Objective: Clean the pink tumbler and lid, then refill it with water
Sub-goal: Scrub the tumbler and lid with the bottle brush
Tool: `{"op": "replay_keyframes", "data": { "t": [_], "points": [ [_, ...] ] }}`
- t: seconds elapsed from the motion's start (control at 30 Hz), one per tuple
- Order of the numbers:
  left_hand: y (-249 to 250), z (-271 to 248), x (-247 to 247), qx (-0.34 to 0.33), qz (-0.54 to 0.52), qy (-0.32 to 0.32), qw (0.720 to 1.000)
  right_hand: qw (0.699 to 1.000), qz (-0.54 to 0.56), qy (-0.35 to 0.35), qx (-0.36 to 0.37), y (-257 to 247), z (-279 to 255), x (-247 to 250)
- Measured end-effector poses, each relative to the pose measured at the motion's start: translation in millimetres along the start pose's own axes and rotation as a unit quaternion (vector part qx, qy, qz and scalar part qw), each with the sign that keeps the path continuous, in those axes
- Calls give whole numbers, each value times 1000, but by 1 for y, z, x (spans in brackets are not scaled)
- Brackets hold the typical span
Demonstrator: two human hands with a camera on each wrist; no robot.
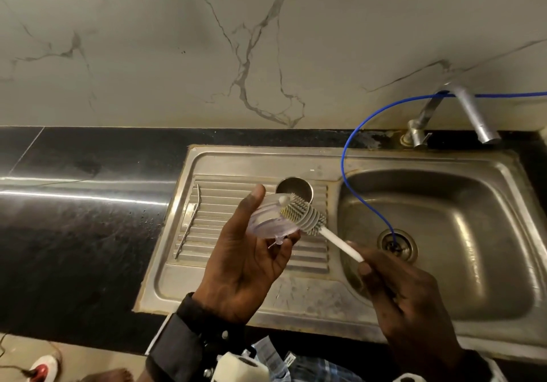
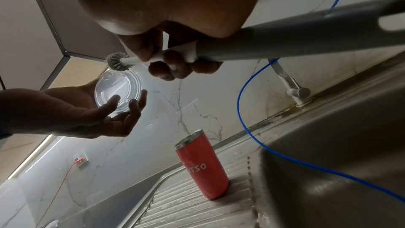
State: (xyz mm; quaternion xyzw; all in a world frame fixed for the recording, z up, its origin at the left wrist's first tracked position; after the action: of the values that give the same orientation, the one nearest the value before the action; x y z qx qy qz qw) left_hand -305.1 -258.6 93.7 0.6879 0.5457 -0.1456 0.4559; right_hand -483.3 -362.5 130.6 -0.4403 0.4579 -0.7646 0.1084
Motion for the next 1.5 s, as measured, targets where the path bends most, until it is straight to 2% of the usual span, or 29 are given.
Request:
{"op": "replay_keyframes", "data": {
  "t": [0.13,0.23,0.43,0.57,0.67,0.73,0.87,1.0,1.1,1.23,1.4,1.5],
  "points": [
    [8,-1,-11,-8,45,-45,998,1000,7,16,-8,-5,2,4],
    [15,-5,-21,-17,100,-52,993,999,18,10,-31,-11,9,5],
    [18,-6,-11,-71,144,30,987,996,-12,-52,-68,-21,22,-3],
    [25,-10,-20,-130,260,39,956,994,-45,-79,-64,-30,30,-7],
    [24,-8,-24,-157,310,40,937,993,-69,-74,-66,-34,31,-8],
    [27,-7,-25,-164,313,40,935,992,-77,-71,-67,-38,29,-10],
    [44,-2,-19,-185,316,90,926,995,-69,-58,-35,-53,24,-13],
    [58,-2,-11,-204,311,128,919,995,-58,-77,-14,-60,11,-22],
    [45,0,-13,-182,324,121,920,996,-53,-58,-28,-61,11,-22],
    [23,1,-18,-162,369,120,907,997,-53,-50,-35,-61,23,-24],
    [53,-5,-11,-192,307,190,913,997,-26,-68,-3,-62,10,-24],
    [61,-7,-2,-196,270,201,921,996,-26,-86,1,-54,-2,-27]
  ]
}}
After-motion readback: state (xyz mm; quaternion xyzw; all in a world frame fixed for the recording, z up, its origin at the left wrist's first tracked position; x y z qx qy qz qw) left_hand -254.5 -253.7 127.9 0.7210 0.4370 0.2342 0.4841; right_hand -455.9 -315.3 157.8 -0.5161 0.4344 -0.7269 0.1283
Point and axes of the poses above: each hand's wrist, its own z-axis towards the middle knuckle, its own x-axis out of the back of the hand, y = z × x, the point moved 10 cm from there along z, towards the middle knuckle, and after that the axes turned 6 degrees about -y, right-handed, at the moved point
